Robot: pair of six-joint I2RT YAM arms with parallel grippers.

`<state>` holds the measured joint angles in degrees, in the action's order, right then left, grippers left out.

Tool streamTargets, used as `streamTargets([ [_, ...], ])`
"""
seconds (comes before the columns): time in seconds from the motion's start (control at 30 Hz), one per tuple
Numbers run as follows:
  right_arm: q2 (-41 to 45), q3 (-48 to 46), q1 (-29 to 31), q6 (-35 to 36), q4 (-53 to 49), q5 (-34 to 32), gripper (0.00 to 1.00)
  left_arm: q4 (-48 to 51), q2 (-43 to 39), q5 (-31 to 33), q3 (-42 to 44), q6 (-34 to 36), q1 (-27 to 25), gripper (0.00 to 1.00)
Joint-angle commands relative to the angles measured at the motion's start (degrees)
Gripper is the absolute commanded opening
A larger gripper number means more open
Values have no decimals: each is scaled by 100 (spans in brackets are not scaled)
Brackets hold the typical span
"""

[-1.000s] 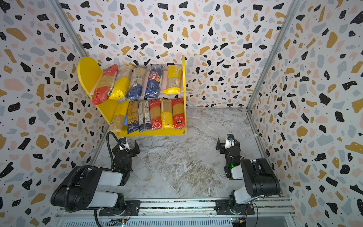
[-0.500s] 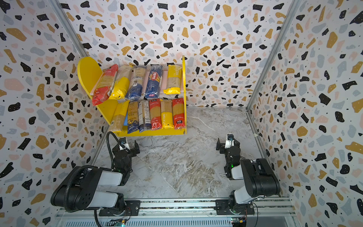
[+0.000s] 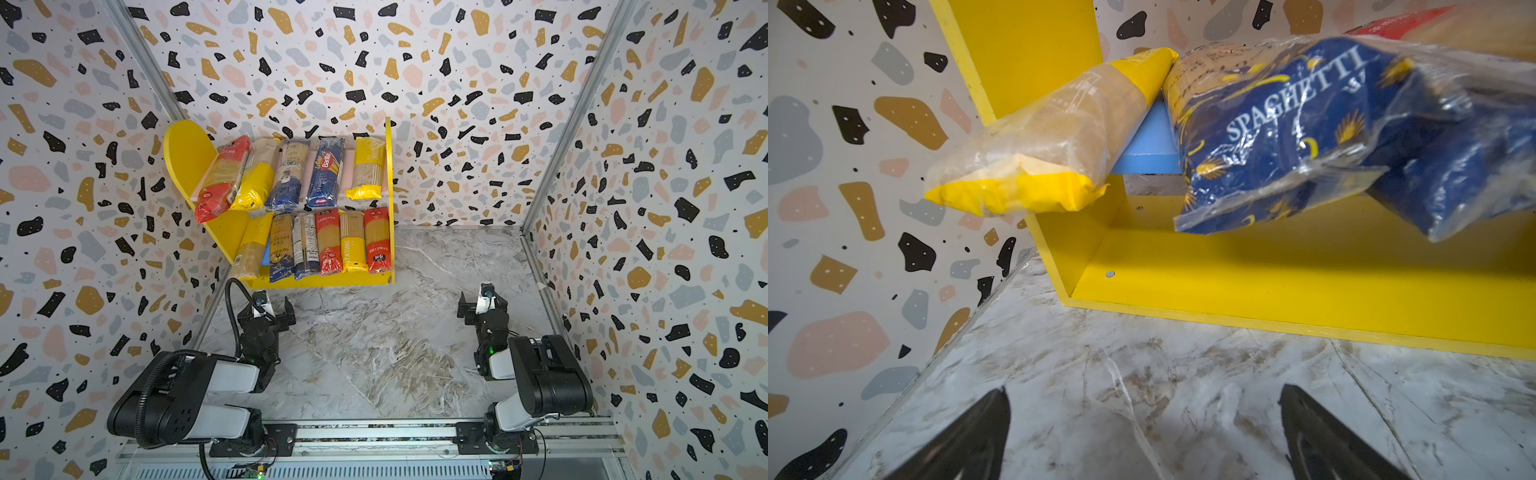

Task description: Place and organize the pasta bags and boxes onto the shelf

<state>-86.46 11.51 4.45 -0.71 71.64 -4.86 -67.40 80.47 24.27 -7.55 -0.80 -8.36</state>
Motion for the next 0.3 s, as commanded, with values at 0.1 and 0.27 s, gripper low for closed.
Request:
streamTargets([
  [0.1,54,11,1,71,109,23,99,-248,-59,-36,-130,44,33,99],
  [0.27,66,-13,2,73,132,23,99,-248,-63,-37,-129,44,34,99],
])
